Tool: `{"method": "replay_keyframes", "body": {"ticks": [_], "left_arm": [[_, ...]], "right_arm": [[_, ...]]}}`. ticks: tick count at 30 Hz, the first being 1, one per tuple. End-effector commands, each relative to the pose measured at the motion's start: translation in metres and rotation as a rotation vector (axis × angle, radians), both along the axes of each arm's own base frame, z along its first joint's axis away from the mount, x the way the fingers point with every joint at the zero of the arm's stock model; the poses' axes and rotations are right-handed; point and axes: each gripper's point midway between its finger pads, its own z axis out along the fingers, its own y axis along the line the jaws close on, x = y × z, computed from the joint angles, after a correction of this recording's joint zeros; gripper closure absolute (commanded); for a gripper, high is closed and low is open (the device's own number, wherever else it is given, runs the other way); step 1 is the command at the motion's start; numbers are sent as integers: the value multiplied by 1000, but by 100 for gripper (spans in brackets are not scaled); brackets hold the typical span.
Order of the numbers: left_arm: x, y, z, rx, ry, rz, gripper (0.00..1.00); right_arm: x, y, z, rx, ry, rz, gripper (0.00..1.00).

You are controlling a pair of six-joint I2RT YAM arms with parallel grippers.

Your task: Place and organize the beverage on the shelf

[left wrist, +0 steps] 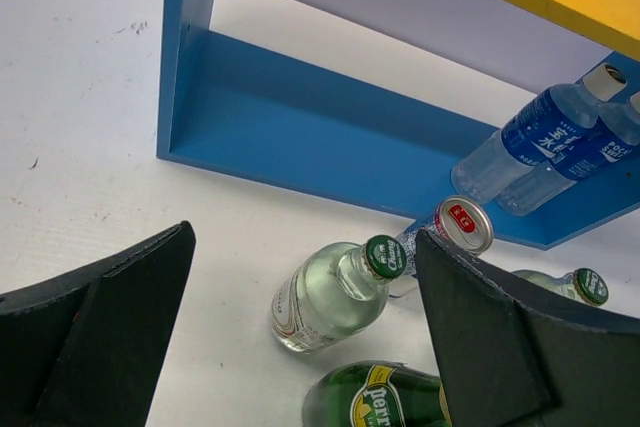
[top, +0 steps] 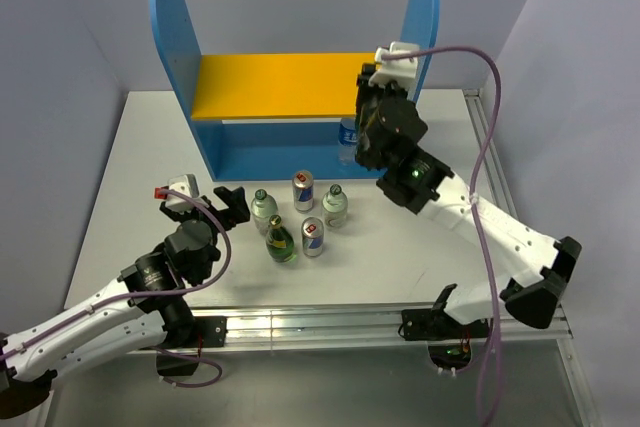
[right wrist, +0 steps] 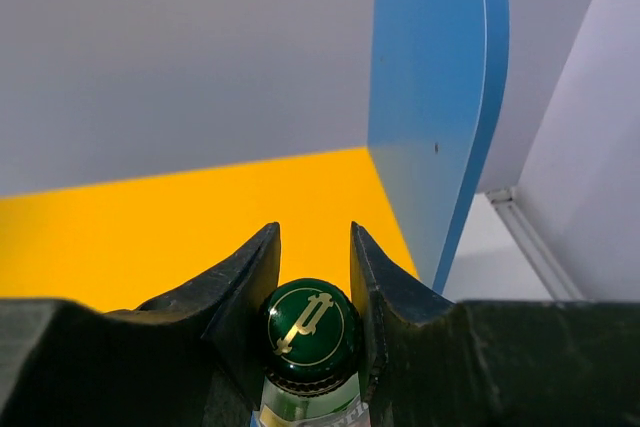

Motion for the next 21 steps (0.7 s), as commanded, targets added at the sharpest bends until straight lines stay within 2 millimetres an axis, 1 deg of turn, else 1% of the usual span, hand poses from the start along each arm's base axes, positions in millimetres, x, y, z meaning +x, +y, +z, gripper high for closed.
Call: {"method": "replay_keyframes", "body": {"ticks": [1,2,3,4,5,6,7,8,9,10,11,12,13,14,15,16,17,19,20,21], "left_arm": [[2,1,11,-39,-29,24,2],[2,1,10,-40,-27,23,2],[2,1,10,-44,-29,21,2],[2,0,10,-45,-30,17,2],[1,0,10,-49,-32,15,2],[1,0,9,-49,-32,12,2],[1,0,9,-51,-32,9,2],[1,0,9,-53,-33,9,2],[1,0,10,-54,-33,9,2],[1,0,10,-53,-32,8,2],[1,0,9,-51,-32,9,2],[1,0,9,-49,-30,9,2],[1,-1,8,-49,-29,8,2],[1,-1,9,-52,-31,8,2],[1,-2,8,-49,-30,6,2],[1,-2,8,-48,-29,5,2],[2,-2,8,-46,-29,6,2],[2,-3,8,-44,-27,5,2],[2,-3,8,-42,-27,4,2],[2,-3,8,-43,-28,4,2]], "right_arm": [[16,-12,61,63,-140,11,100],[23,-22,71,74,-158,-13,100],[34,-18,67,54,-146,-21,100],[39,-19,69,42,-149,-25,100],[44,-21,75,43,-162,-34,100],[56,-23,70,27,-155,-54,100],[62,-23,70,21,-157,-52,100],[67,-26,76,34,-168,-58,100],[80,-30,69,19,-148,-78,100],[86,-30,67,27,-146,-78,100],[89,-32,75,37,-165,-72,100],[101,-33,68,21,-148,-87,100],[104,-35,76,27,-163,-90,100],[114,-32,68,12,-144,-93,100],[119,-35,69,6,-143,-105,100],[121,-37,74,8,-152,-111,100],[128,-34,69,-4,-142,-116,100],[133,-39,69,-5,-143,-134,100],[137,-41,64,-8,-131,-149,100],[138,-43,63,3,-132,-156,100]]}}
